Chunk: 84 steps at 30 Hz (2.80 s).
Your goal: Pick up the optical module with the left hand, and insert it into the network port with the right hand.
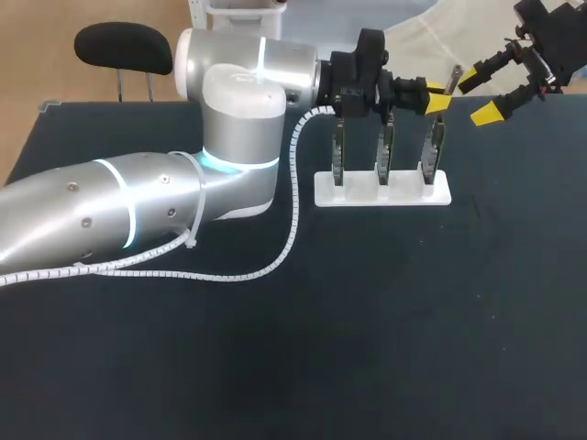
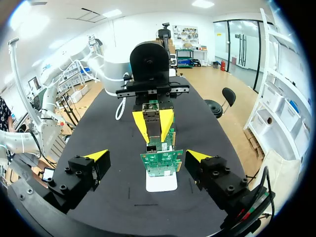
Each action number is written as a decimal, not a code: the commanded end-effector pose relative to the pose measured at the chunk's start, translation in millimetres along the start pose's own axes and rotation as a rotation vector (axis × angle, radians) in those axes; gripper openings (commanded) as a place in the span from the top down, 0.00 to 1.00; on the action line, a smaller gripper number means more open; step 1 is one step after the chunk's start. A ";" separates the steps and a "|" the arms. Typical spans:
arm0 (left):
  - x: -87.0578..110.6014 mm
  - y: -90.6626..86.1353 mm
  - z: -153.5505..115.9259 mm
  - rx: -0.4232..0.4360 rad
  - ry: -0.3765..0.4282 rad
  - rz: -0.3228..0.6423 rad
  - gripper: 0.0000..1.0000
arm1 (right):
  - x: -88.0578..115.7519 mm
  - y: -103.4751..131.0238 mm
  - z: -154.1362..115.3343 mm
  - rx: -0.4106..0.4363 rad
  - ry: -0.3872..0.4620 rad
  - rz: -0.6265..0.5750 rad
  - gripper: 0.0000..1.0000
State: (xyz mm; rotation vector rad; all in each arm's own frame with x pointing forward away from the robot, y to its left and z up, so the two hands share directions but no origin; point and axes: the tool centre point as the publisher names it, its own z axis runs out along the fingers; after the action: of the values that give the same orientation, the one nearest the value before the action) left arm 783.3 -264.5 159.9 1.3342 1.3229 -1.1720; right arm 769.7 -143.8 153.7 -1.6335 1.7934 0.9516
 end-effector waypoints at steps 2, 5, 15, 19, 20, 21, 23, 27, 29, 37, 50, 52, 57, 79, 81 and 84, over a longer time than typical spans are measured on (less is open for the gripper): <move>0.7 2.0 1.0 0.003 -0.002 0.001 1.00 | -0.1 -0.9 0.3 -0.001 0.000 0.000 0.00; 0.7 2.0 1.0 0.003 -0.002 0.001 1.00 | -0.1 -0.9 0.3 -0.001 0.000 0.000 0.00; 0.7 2.0 1.0 0.003 -0.002 0.001 1.00 | -2.7 -12.5 -9.8 0.063 -0.034 -0.005 0.00; 0.7 2.0 1.0 0.003 -0.002 0.001 1.00 | -6.7 -17.1 -13.8 0.064 -0.041 -0.019 0.00; 0.7 2.0 1.0 0.003 -0.002 0.001 1.00 | -7.8 -17.9 -14.4 0.064 -0.042 -0.023 0.00; 0.7 2.0 1.0 0.003 -0.002 0.001 1.00 | -9.5 -18.4 -15.1 0.066 -0.044 -0.029 0.00; 0.7 2.0 1.0 0.003 -0.002 0.001 1.00 | -13.5 -18.6 -16.5 0.059 -0.058 -0.044 0.00; 0.7 2.0 1.0 0.003 -0.002 0.001 1.00 | -21.6 -18.6 -18.6 0.071 -0.093 -0.064 0.00; 0.7 2.0 1.0 0.003 -0.002 0.001 1.00 | -25.7 -18.4 -18.8 0.070 -0.096 -0.073 0.00; 0.7 2.0 1.0 0.003 -0.002 0.001 1.00 | -39.0 -15.2 -17.6 0.041 -0.114 -0.100 0.00; 0.7 2.0 1.0 0.003 -0.002 0.001 1.00 | -48.0 -6.1 -7.7 0.012 -0.129 -0.098 0.00; 0.7 2.0 1.0 0.003 -0.002 0.001 1.00 | -48.5 -5.6 -6.5 0.012 -0.129 -0.097 0.00; 0.7 2.0 1.0 0.003 -0.002 0.001 1.00 | -48.6 -4.5 -5.5 0.017 -0.126 -0.091 0.00; 0.7 2.0 1.0 0.003 -0.002 0.001 1.00 | -50.8 -4.3 -5.2 0.037 -0.136 -0.074 0.00; 0.7 2.0 1.0 0.003 -0.002 0.001 1.00 | -51.4 -2.7 -5.9 0.010 -0.140 -0.085 0.00; 0.7 2.0 1.0 0.003 -0.002 0.001 1.00 | -51.5 -2.0 -6.3 0.011 -0.138 -0.084 0.00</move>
State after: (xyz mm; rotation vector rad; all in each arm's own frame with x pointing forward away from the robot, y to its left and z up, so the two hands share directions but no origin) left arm 783.4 -264.5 160.0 1.3341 1.3229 -1.1721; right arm 778.0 -115.7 197.0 -1.5823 1.6247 0.9870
